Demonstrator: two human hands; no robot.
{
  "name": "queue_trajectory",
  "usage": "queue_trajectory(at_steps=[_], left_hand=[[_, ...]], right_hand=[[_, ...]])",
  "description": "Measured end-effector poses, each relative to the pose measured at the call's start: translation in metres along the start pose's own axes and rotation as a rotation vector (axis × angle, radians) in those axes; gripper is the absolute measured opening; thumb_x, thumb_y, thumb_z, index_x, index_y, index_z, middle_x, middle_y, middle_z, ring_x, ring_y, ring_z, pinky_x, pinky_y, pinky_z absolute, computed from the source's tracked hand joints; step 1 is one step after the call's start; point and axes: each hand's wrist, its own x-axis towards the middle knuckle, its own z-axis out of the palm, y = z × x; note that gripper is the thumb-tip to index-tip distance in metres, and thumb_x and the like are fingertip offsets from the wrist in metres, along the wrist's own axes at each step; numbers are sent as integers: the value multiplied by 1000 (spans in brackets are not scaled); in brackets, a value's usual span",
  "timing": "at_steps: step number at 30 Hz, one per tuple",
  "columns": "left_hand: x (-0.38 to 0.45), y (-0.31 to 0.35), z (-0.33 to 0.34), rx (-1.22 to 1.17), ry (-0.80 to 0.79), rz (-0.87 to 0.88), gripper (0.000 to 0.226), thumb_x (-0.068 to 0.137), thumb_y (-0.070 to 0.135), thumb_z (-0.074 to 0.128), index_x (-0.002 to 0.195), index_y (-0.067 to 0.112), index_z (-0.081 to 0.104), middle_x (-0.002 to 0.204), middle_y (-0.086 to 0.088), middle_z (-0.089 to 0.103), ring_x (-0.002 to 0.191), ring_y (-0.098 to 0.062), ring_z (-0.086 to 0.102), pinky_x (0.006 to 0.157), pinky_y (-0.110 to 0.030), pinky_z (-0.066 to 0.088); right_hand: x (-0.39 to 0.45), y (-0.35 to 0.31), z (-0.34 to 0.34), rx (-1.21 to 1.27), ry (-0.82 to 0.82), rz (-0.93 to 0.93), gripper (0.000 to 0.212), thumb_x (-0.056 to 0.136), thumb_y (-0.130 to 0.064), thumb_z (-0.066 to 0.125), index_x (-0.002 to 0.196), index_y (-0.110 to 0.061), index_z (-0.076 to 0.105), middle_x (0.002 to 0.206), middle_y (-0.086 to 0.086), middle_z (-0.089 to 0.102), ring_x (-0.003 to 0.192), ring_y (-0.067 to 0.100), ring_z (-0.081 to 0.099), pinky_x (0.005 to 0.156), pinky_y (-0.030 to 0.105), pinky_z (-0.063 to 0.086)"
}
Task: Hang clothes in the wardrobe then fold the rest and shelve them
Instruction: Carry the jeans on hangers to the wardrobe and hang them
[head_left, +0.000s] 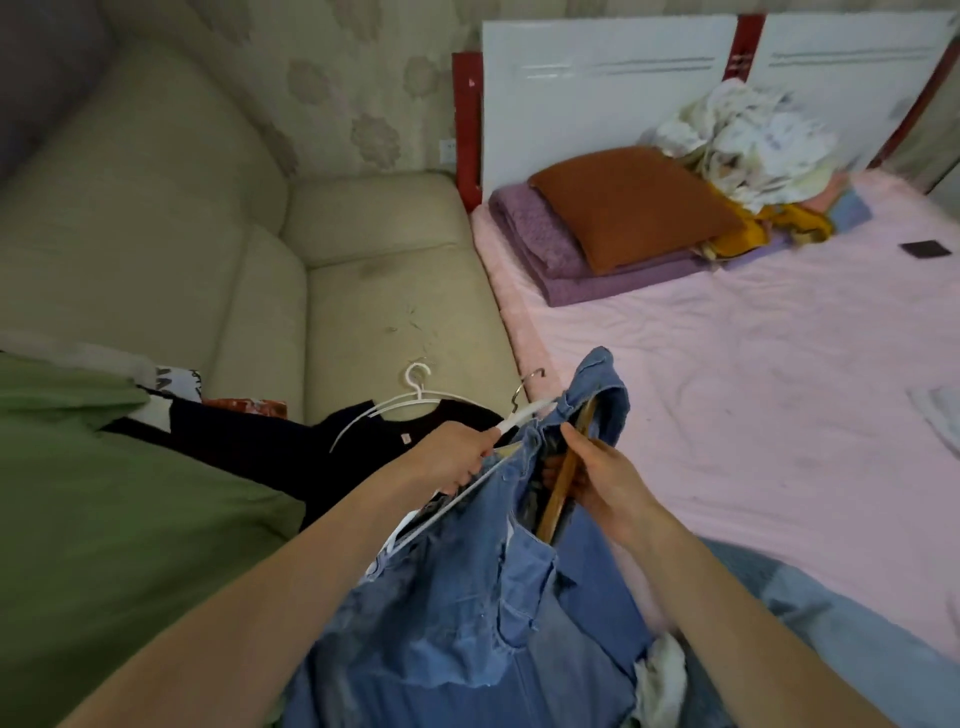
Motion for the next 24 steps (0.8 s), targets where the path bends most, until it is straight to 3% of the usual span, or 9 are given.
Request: queue_trajectory(at_steps=[6,10,13,17,20,24], left_hand=[[-88,-6,58,44,-173,166,24,100,18,41,85,11,58,55,5,27,39,-5,22,38,-16,18],[-149,-25,106,0,-246,280,23,100,13,39,82,9,52,46,8,29,34,-4,22,35,-15,17],[-204,-49,148,-45,-380,330,26,101,9,36,77,10,47,42,8,27,33,-5,21,35,-15,16],[-271,-67,200,17,-565,399,27,101,9,36,77,10,47,42,9,28,34,-5,21,34,-15,18],[-331,-82,243,162,-684,463,25,100,10,39,77,11,49,46,7,34,37,-6,27,35,-17,23],[-408,-97,300,189,-830,502,21,101,14,41,85,8,53,50,3,41,41,-9,34,37,-19,31]], right_hand=[[-110,33,-65,113,167,-93,28,94,-35,59,104,-9,62,77,12,62,68,27,61,70,38,55],[-199,73,-105,152,337,-124,36,100,-41,44,102,-8,59,75,12,59,65,26,57,61,35,51],[-275,115,-129,221,481,-186,30,102,-31,43,109,-4,53,72,12,55,61,24,52,59,35,48],[-380,160,-153,331,564,-255,21,102,-21,44,111,-2,49,71,11,51,59,22,49,55,33,47],[-467,192,-169,378,634,-306,20,102,-22,44,104,-3,52,76,10,53,61,20,52,53,29,51],[-568,236,-189,348,761,-372,27,102,-28,45,111,-5,54,84,10,58,64,16,56,51,21,52]])
